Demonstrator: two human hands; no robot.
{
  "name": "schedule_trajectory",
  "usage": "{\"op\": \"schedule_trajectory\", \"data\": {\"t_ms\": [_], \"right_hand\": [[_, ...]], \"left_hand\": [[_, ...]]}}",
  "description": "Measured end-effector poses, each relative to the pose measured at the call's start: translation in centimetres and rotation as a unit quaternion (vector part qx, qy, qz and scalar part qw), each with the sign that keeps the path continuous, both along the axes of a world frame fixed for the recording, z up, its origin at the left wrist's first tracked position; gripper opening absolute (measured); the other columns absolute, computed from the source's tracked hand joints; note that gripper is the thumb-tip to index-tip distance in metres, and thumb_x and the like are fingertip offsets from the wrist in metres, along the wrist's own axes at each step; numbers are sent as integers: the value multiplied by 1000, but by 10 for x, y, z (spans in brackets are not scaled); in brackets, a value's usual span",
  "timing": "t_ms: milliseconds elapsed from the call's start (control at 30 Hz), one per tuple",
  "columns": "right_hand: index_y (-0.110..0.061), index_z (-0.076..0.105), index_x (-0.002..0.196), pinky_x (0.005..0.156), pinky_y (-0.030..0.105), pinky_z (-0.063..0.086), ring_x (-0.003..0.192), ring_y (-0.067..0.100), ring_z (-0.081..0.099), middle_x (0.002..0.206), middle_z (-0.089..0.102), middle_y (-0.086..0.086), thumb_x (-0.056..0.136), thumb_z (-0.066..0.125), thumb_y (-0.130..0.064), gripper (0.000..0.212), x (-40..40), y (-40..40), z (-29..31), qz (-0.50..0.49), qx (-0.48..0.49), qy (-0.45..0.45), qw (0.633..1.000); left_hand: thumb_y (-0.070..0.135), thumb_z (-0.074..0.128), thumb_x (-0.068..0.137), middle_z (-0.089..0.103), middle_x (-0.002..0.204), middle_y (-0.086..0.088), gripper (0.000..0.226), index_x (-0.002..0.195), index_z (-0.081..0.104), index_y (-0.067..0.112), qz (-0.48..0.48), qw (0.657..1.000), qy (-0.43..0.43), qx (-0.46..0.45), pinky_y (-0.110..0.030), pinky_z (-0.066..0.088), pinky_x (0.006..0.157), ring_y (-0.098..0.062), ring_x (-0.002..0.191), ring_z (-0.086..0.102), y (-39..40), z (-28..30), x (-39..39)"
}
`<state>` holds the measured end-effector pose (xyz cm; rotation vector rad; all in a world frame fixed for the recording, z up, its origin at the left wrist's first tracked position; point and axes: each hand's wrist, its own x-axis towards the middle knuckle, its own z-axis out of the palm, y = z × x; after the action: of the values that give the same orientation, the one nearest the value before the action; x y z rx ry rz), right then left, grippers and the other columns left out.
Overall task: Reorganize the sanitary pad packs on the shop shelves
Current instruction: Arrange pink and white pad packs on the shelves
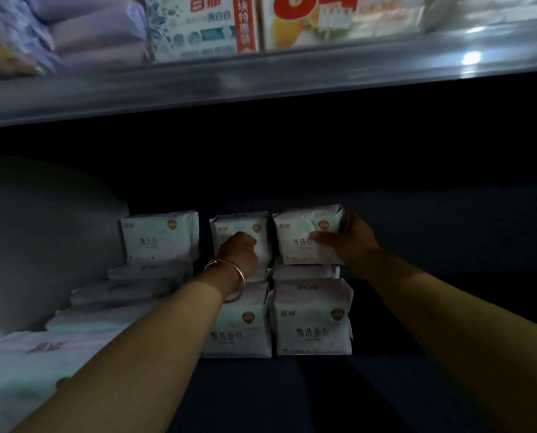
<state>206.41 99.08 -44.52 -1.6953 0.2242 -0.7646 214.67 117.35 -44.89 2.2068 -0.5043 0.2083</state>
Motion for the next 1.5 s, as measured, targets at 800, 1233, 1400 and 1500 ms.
{"op": "schedule_trajectory", "data": {"t_ms": [800,1233,1400,1500], "right_hand": [[-2,49,127,88,30,46,115,30,55,126,57,15,91,59,-23,43,20,4,-9,-84,-225,191,952],[-14,48,134,97,38,30,125,31,37,141,45,8,93,51,-18,42,-158,51,-46,-91,-523,99,841],[-6,55,127,92,39,31,123,35,39,141,46,12,86,54,-10,41,-251,67,-93,-32,-548,28,836],[-2,60,118,90,43,37,115,40,46,131,53,18,80,60,-6,39,-295,71,-143,8,-547,9,837]], "left_hand": [[3,44,90,34,138,-20,38,127,54,12,68,981,-44,178,-36,30,111,-38,128,36,-6,1,-8],[3,51,83,50,125,-13,36,117,57,13,65,960,-176,206,-37,37,101,-31,120,46,24,-31,-169],[17,53,84,52,117,-15,29,111,57,10,28,952,-229,202,-40,39,93,-33,112,48,56,-74,-259],[19,57,87,49,119,-12,29,115,53,10,2,943,-233,235,-37,32,89,-29,115,45,70,-112,-303]]}}
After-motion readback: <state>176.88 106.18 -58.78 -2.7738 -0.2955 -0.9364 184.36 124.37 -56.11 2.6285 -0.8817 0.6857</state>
